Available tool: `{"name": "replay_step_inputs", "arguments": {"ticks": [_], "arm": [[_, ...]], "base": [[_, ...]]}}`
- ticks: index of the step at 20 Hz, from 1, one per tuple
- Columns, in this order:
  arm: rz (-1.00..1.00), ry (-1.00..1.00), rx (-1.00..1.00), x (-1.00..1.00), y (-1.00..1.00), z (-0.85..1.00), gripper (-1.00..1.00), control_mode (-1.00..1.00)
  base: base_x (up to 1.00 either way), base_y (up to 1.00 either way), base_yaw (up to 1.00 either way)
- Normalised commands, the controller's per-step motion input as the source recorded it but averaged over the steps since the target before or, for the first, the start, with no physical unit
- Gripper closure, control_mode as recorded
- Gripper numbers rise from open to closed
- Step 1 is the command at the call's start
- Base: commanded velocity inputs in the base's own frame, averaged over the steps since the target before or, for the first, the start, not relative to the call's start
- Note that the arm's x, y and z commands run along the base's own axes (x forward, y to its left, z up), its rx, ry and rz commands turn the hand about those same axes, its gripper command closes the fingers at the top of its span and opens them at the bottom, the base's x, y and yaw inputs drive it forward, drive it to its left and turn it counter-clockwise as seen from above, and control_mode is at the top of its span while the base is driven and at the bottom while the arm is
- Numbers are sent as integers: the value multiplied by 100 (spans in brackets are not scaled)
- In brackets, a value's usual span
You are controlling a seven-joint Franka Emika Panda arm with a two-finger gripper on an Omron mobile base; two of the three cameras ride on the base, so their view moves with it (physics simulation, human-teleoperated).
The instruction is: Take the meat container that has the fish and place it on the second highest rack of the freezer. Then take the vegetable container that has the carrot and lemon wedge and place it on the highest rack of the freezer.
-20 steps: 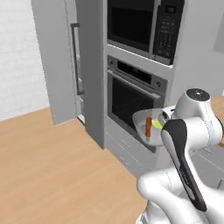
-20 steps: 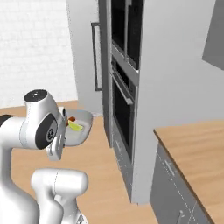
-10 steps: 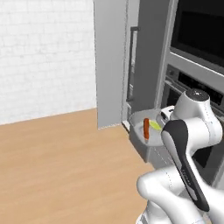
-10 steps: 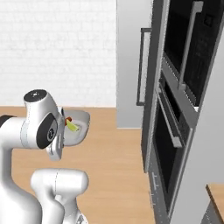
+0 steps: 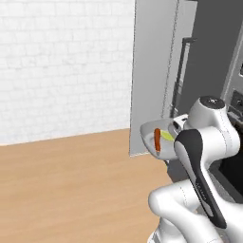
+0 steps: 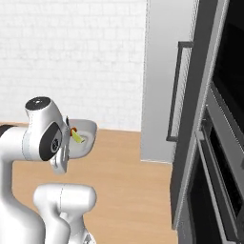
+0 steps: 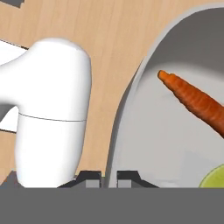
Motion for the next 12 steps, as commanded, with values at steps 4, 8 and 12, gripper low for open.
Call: {"name": "replay_step_inputs", "arguments": {"ticks": [4,8,12], "arm": [[0,0,0,0,0,0,100,100],[0,0,0,0,0,0,100,100],[0,0,0,0,0,0,100,100]], "base": [[100,47,11],[96,75,-3],[80,86,-29]]}}
